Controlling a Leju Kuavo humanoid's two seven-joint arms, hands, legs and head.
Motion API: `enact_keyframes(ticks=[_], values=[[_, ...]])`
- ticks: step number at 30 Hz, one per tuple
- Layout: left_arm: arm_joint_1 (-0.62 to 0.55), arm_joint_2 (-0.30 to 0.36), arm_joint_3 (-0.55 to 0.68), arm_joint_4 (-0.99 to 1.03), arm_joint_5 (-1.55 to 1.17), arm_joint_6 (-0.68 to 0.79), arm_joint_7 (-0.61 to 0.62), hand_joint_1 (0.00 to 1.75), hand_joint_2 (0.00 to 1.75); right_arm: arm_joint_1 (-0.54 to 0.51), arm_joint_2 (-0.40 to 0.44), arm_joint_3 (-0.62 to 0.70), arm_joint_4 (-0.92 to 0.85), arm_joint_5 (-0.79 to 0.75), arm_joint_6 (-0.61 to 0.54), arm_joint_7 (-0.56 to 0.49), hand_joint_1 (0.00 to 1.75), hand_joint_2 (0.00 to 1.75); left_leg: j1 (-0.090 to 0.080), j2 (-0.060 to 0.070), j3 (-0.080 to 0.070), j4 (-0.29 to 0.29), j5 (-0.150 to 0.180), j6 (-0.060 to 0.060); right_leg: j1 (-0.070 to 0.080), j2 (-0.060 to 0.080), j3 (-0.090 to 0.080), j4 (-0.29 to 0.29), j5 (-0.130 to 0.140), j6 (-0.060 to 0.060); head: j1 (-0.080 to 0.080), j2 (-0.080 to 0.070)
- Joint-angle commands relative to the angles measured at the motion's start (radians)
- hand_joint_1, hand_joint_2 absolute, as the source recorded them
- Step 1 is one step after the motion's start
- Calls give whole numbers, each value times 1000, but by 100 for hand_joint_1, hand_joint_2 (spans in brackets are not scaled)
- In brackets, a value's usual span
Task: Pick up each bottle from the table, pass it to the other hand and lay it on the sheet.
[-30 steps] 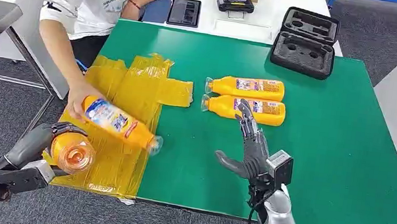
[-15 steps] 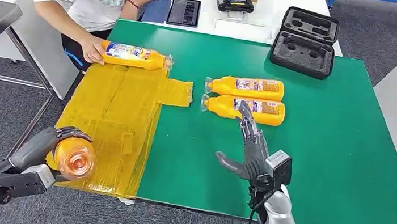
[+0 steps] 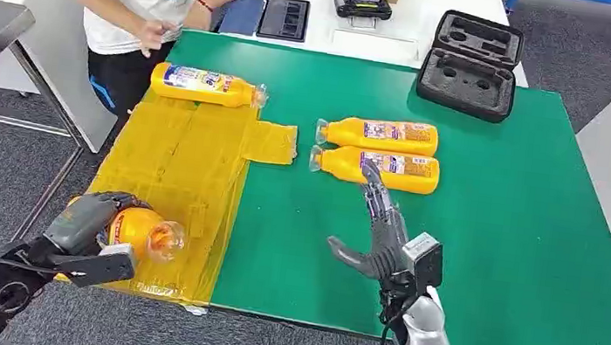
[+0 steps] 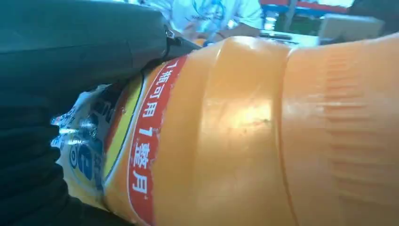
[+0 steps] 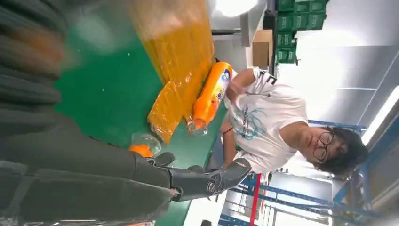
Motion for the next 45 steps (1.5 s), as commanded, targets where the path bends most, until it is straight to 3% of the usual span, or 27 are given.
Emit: enact_keyframes(ticks=[1, 3, 6, 12, 15, 16, 19, 22, 24, 29, 30, 33, 36, 40, 45], values=[[-192, -69, -153, 292, -86, 93, 34, 175, 175, -20, -17, 27, 71, 8, -2, -10, 0, 175, 0, -3, 5, -2, 0, -1, 0, -3, 6, -1, -1, -1, 0, 0], [-233, -93, -191, 326, -176, 151, 95, 175, 175, -16, -20, 26, 68, 4, -5, -13, 0, 175, 0, -3, 5, -2, 0, -1, 0, -3, 7, -2, -1, -1, 0, 0], [-296, -107, -227, 378, -181, 128, 88, 175, 175, 7, -10, 17, 41, -5, 8, -6, 0, 175, 1, -7, 6, -2, 0, -1, 1, -6, 8, -2, -2, -1, 0, 0], [-356, -69, -283, 354, -247, 151, 139, 175, 175, -13, -1, 7, 74, -2, 24, -3, 0, 175, 0, -2, 2, -1, 0, -1, 0, -1, 3, 0, 0, 0, 0, 0], [-428, -46, -323, 395, -228, 79, 120, 175, 175, -22, 1, 8, 96, 3, 26, -14, 0, 175, 2, -3, 8, 0, -3, -2, 2, -3, 9, 0, -3, -2, 0, 0], [-451, -45, -332, 408, -215, 65, 111, 175, 175, -19, 1, 6, 97, -9, 43, -23, 0, 175, 1, -3, 2, 0, 0, -1, 1, -3, 3, 0, -1, -1, 0, 0], [-489, -24, -379, 426, -204, -8, 110, 175, 175, -10, 3, -13, 109, -28, 40, -27, 0, 175, 2, -2, 4, 1, -1, -1, 2, -2, 5, 0, -1, -1, 0, 0], [-573, 8, -427, 458, -96, -171, 17, 175, 175, -17, -1, -23, 125, -36, 34, -33, 0, 175, 1, -2, 2, 0, 0, -1, 2, -1, 3, 0, 0, -1, 0, 0], [-639, 26, -467, 485, -81, -184, 26, 175, 175, -21, 3, -37, 139, -49, 43, -35, 0, 175, 2, -2, 1, 1, 0, -1, 2, -2, 3, 1, -1, -1, 0, 0], [-637, 23, -472, 488, -80, -185, 25, 175, 175, -21, 5, -36, 139, -49, 42, -36, 0, 175, 1, 0, 2, 0, 0, -1, 1, 0, 3, 0, 0, -1, 0, 0], [-635, 23, -473, 488, -80, -185, 25, 175, 175, -21, 5, -36, 139, -49, 42, -36, 0, 175, 2, 0, 8, 0, -2, -2, 2, 1, 9, 0, -2, -2, 0, 0], [-634, 23, -473, 488, -80, -185, 25, 175, 175, -21, 5, -36, 139, -49, 42, -36, 0, 175, 1, -1, 3, 0, 0, -1, 1, 0, 4, 0, -1, -1, 0, 0], [-739, 66, -536, 517, -9, -280, 41, 175, 175, -23, 4, -33, 158, -58, 42, -47, 0, 175, 2, -1, 4, 2, -2, -2, 2, -1, 5, 2, -2, -1, 0, 0], [-721, 110, -539, 477, 1, -264, 61, 175, 175, -2, 3, -36, 134, -57, 43, -52, 0, 175, 3, 1, 3, 1, -1, -2, 3, 1, 5, 1, -1, -2, 0, 0], [-688, 81, -562, 514, -50, -201, 138, 175, 175, -5, 4, -40, 140, -53, 47, -47, 0, 175, 2, -1, 7, -1, -1, -2, 2, 0, 7, -1, -2, -1, 0, 0]])
